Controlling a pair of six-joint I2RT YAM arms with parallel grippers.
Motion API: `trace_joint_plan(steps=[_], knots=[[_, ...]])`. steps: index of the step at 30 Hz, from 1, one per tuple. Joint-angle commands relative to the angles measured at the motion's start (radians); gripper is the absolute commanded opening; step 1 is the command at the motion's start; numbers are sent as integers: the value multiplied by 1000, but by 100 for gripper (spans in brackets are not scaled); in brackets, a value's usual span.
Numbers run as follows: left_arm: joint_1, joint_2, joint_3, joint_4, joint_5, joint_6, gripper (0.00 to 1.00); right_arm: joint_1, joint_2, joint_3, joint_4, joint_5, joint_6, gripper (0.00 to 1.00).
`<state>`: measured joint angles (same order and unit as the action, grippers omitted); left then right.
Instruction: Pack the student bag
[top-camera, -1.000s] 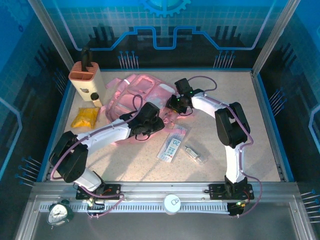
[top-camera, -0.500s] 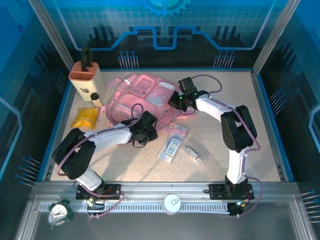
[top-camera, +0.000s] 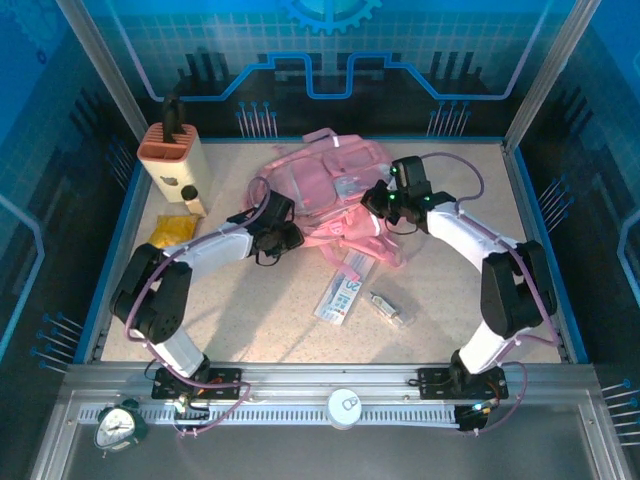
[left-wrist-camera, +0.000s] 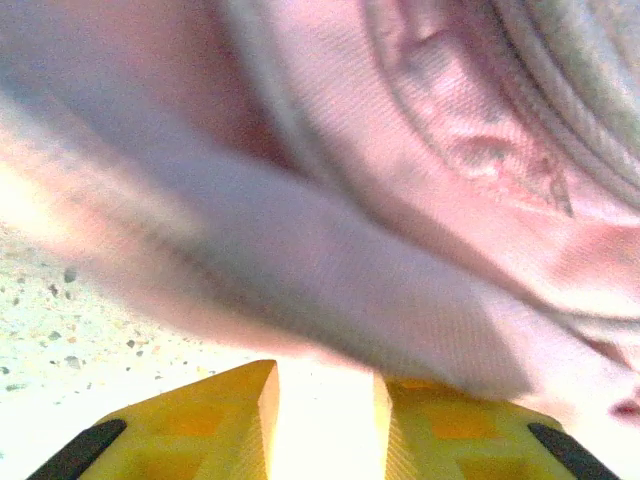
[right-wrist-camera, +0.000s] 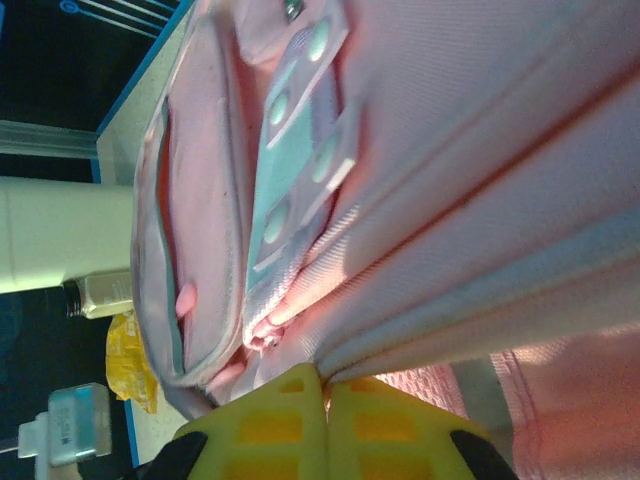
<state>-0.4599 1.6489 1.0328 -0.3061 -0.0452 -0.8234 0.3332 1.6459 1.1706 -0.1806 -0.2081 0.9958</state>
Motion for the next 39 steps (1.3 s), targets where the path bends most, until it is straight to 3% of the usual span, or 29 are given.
trace_joint_plan(steps=[1,6,14,19,28,39], knots=[[-38,-103,-5,-59,10,16,36,-10,-78,-38,105,0,18,0],[-175,-130,104,-137,-63,18,41,-1,-99,-74,138,7,52,0],[-319,146,504,-336,-224,127,44,0,-104,-90,153,19,71,0],[-346,274,642,-405,-291,162,44,-2,-112,-106,178,0,98,0],[-358,384,739,-460,-442,178,41,0,-127,-142,241,-39,161,0],[-363,439,782,-461,-456,169,43,-11,-119,-156,244,-49,175,0]])
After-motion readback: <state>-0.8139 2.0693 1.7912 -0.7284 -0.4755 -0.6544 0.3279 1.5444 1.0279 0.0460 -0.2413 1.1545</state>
